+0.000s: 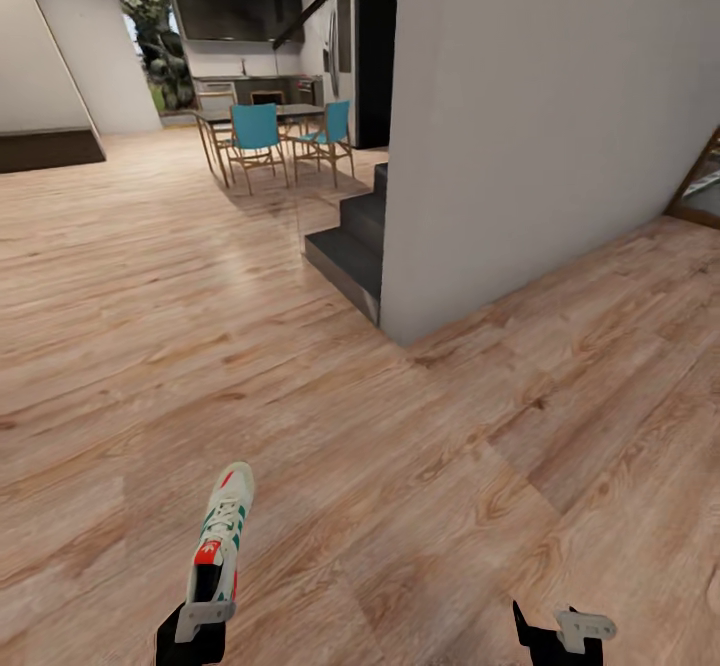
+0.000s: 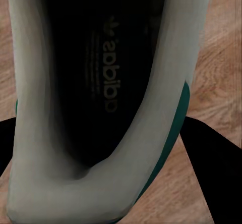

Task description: Pick up the two gym shoes and the two sandals from the corridor floor and place them onto the hallstand (shoe rack) in the corridor, making sure they are on the rack and not on the floor. Arrange them so the two gym shoes are next to each other and the two sandals are next to each other.

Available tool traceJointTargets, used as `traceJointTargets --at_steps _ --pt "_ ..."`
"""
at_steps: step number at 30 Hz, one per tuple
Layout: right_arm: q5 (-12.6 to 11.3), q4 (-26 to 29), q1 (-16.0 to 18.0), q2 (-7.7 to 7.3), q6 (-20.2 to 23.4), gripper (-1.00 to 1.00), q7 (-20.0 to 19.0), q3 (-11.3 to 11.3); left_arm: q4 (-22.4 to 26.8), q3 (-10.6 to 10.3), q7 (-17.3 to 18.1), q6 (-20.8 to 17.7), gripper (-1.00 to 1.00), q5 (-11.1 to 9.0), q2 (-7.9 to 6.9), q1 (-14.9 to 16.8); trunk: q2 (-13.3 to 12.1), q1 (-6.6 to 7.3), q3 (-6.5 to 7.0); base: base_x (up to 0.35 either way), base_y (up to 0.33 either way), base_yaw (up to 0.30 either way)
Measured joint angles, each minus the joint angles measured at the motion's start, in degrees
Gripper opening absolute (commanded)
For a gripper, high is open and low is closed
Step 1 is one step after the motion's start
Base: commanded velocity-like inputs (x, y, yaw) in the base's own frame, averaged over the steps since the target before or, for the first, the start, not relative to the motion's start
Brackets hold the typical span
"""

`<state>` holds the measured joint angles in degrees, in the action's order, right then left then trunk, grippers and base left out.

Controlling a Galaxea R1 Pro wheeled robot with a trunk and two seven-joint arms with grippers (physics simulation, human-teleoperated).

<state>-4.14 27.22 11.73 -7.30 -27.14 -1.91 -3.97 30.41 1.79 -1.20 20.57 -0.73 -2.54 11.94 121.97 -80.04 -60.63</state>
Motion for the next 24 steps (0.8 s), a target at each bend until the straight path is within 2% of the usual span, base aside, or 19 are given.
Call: traceJointTargets --at_steps 16,24 --pt "0.0 0.0 0.0 -0.01 0.0 1.0 0.0 0.0 0.0 0.0 0.0 0.0 -1.0 0.0 0.0 0.0 0.0 0.0 0.48 0.004 0.0 -0.299" --pt "0.0 0.0 0.0 0.0 0.0 1.0 0.0 0.0 0.0 0.0 0.0 0.0 -1.0 0.0 0.0 0.0 0.0 0.03 0.73 0.199 0.0 -0.299"
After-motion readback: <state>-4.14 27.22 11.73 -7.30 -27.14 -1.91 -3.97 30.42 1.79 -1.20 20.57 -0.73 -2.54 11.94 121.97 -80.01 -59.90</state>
